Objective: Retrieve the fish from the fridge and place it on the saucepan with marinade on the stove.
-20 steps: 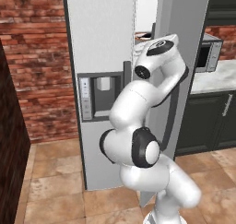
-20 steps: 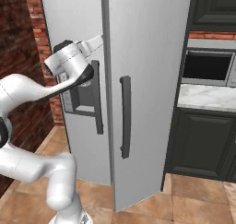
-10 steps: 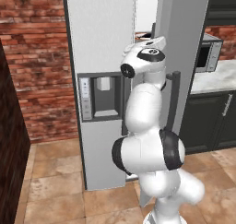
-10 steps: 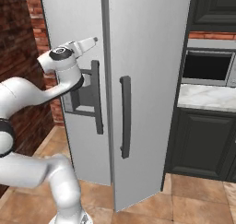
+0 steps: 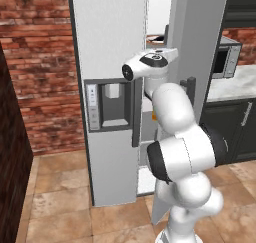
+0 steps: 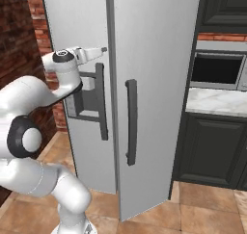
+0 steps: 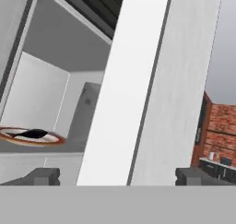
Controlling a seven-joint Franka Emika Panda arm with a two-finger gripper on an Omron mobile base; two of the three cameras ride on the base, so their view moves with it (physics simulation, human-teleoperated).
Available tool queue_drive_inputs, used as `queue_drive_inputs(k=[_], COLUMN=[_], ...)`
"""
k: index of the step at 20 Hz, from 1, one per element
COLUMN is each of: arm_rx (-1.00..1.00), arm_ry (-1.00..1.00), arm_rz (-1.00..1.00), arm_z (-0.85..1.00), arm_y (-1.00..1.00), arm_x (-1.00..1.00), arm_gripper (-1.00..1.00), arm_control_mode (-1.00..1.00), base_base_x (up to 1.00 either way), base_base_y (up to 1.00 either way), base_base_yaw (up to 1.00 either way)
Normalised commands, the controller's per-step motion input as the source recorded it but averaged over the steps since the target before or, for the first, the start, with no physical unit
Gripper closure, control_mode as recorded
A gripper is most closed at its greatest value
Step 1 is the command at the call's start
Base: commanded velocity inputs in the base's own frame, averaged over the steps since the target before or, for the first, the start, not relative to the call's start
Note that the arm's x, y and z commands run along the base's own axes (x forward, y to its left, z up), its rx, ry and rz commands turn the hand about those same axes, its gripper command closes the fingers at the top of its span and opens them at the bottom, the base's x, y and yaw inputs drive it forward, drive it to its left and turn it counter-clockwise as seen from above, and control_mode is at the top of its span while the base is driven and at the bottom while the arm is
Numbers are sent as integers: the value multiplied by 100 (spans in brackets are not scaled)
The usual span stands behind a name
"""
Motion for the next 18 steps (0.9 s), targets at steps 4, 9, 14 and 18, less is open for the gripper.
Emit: queue_drive_inputs(k=[4, 9, 14, 18], arm_rx=[5, 1, 4, 1], arm_ry=[-6, -8, -9, -11], arm_rz=[-23, -25, -18, -15], arm_z=[-40, -43, -41, -36], arm_y=[-47, -30, -9, -6], arm_x=[-8, -2, 0, 0], arm_gripper=[-100, -100, -100, -100], arm_control_mode=[-100, -100, -100, -100], base_base_x=[0, 0, 0, 0], base_base_y=[0, 0, 0, 0], base_base_yaw=[0, 0, 0, 0])
